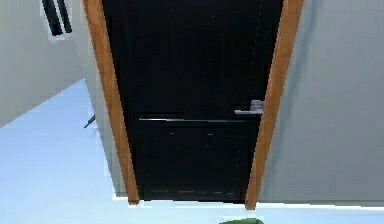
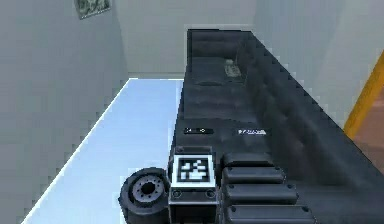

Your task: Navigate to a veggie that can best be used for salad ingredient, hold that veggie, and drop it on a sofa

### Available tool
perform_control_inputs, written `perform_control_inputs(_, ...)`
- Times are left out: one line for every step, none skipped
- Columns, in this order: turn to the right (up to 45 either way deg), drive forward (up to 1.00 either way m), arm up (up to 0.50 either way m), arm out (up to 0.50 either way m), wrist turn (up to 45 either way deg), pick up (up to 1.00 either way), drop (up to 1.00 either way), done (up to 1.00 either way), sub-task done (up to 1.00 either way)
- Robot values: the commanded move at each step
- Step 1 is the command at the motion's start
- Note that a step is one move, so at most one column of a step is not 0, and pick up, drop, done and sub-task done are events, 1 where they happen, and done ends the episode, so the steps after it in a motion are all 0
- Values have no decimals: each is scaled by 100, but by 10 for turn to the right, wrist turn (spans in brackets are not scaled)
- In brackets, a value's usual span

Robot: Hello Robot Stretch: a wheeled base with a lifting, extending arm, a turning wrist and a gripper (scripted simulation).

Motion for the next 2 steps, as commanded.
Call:
perform_control_inputs(90,0,0,0,0,0,0,0,0)
perform_control_inputs(30,0,0,0,0,0,0,0,0)
